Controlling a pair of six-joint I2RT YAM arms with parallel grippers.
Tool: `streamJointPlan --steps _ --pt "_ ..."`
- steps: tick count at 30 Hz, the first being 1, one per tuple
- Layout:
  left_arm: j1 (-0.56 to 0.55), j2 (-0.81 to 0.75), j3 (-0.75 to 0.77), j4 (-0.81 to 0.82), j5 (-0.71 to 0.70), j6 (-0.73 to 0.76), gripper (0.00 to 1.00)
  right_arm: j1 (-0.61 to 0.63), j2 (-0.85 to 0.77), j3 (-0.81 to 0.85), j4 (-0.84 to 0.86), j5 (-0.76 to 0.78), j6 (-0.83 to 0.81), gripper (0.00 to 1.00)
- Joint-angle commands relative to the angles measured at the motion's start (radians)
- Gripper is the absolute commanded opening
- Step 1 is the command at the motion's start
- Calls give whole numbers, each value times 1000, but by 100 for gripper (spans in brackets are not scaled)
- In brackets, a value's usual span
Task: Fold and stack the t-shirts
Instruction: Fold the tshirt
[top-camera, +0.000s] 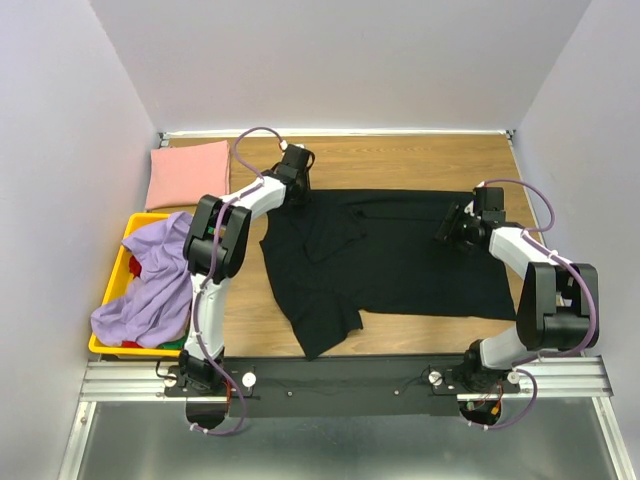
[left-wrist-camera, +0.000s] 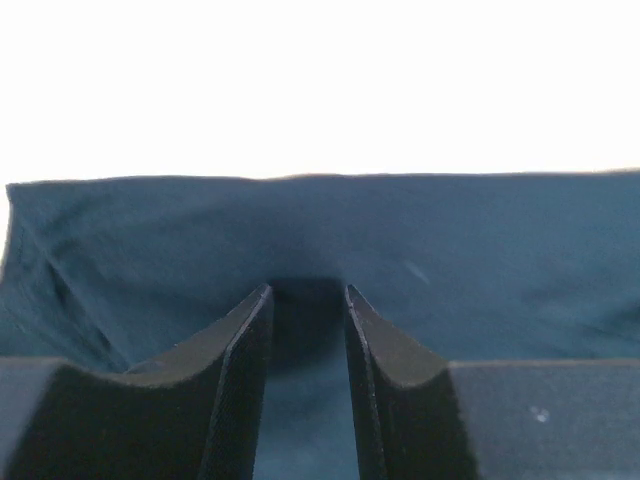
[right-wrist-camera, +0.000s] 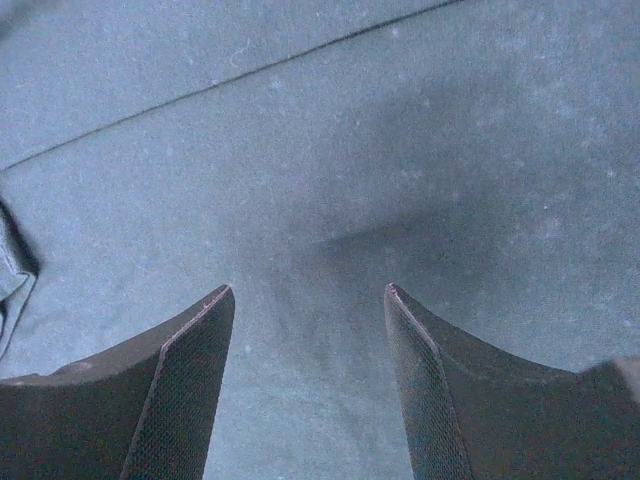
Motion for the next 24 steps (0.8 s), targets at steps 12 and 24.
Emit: streamJointPlan --steps 12,24 --pt "133 155 246 -157 -36 54 43 1 5 48 -42 82 -39 72" --pt "139 -165 72 -142 -74 78 74 1 -99 80 -174 108 -28 73"
